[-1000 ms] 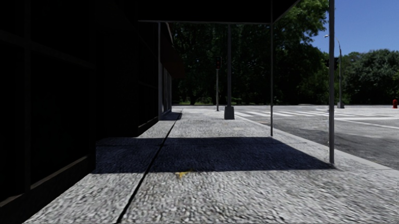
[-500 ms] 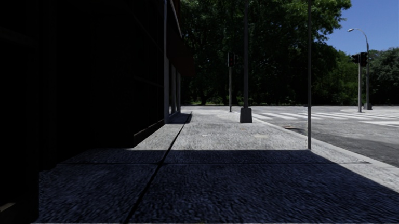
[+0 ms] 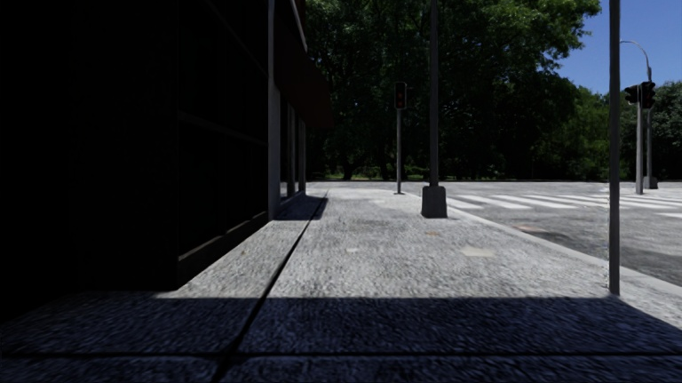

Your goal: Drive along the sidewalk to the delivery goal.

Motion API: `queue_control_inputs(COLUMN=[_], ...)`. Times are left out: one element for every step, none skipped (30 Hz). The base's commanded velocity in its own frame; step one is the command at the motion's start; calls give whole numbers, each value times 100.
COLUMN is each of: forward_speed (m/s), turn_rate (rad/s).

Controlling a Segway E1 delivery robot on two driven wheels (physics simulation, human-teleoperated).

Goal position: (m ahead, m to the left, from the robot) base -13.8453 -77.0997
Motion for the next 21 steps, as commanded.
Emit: queue_control_inputs(forward_speed=[200,200,200,200,200,200,200,200,200,200,200,200,200,200,200,200,200,200,200,200,200], turn_rate=[0,0,0,0,0,0,0,0,0,0,0,0,0,0,0,0,0,0,0,0,0])
